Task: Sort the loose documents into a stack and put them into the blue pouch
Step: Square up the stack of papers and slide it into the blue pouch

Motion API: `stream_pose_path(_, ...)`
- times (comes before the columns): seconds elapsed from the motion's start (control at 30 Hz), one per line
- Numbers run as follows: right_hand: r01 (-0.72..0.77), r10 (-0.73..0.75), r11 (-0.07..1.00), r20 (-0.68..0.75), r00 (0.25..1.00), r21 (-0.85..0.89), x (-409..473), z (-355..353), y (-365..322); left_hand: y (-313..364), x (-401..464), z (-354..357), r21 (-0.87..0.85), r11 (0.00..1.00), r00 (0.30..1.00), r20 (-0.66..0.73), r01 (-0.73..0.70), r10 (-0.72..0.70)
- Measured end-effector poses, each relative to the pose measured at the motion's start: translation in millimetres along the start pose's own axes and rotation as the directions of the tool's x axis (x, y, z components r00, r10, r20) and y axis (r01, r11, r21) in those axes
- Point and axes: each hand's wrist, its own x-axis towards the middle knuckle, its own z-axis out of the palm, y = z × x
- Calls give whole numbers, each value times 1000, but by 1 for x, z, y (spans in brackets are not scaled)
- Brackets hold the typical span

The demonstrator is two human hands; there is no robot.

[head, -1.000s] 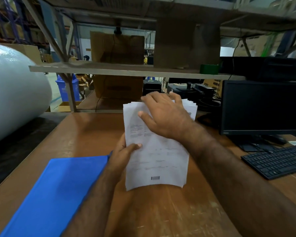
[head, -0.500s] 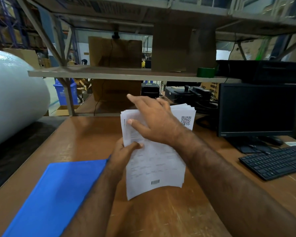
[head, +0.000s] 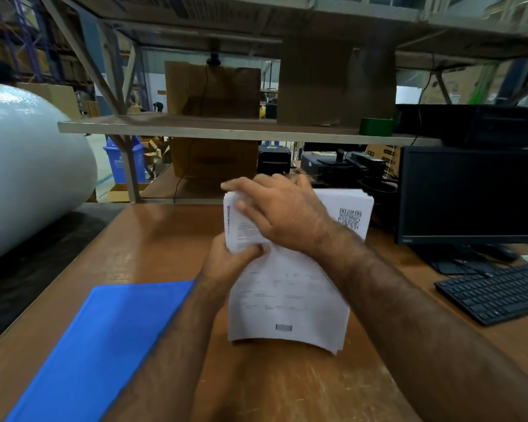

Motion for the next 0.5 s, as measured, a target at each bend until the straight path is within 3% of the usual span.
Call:
stream_pose_path(0.27, 32, -29, 997, 52, 998, -67, 3, 6, -4, -16, -2, -2, 4, 1000, 999, 30, 23, -23)
stream_pose_path(0.37, -52, 50, 997, -52, 997, -49, -2, 4, 3, -15, -4, -3, -17, 998, 998, -4, 57, -58)
stream_pose_path(0.5, -92, 93, 996, 22, 995, -8, -6, 9, 0, -17, -5, -4, -19, 998, 998, 17, 57, -57)
